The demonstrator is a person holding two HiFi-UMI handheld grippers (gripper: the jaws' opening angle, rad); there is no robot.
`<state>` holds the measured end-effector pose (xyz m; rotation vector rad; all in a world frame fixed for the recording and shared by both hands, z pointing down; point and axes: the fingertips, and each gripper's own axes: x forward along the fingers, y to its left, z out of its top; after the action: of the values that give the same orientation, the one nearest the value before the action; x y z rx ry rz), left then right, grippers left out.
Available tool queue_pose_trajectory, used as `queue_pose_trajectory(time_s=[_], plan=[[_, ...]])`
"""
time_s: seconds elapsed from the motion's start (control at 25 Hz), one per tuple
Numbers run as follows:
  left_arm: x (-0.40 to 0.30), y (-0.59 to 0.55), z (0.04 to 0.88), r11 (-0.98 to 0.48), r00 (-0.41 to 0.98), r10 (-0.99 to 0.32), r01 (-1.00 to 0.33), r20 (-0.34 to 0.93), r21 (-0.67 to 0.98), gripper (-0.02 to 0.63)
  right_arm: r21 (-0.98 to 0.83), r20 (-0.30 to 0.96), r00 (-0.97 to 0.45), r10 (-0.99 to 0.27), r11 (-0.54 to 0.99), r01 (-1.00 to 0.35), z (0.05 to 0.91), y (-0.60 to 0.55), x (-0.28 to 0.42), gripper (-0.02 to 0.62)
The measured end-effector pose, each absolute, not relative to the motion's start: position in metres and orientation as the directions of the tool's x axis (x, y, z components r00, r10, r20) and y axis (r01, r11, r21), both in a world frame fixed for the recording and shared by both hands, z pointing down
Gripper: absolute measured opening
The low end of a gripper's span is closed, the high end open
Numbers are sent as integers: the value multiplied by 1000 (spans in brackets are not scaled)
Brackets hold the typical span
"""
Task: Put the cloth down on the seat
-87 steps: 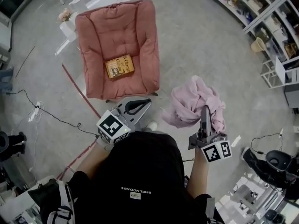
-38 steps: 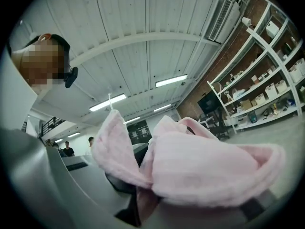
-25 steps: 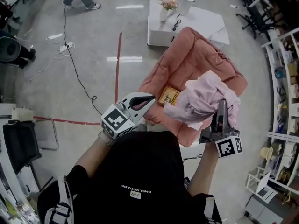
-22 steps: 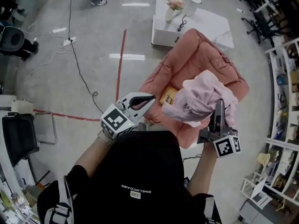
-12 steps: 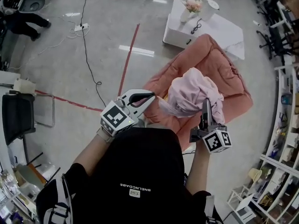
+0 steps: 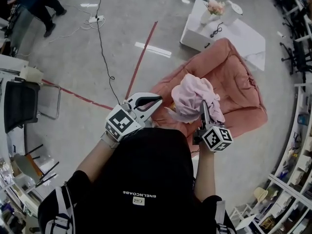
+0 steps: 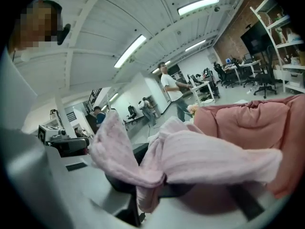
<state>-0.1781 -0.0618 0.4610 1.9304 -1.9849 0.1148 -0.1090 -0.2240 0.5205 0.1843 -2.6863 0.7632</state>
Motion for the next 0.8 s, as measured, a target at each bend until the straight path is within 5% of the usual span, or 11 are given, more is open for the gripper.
queue_pose_trajectory(time_s=[0.8], plan=[[-164,-65,501,236,-137,-899,-952,415,197,15,-465,642,-757,119,846,-261,703,-247,-109,75]])
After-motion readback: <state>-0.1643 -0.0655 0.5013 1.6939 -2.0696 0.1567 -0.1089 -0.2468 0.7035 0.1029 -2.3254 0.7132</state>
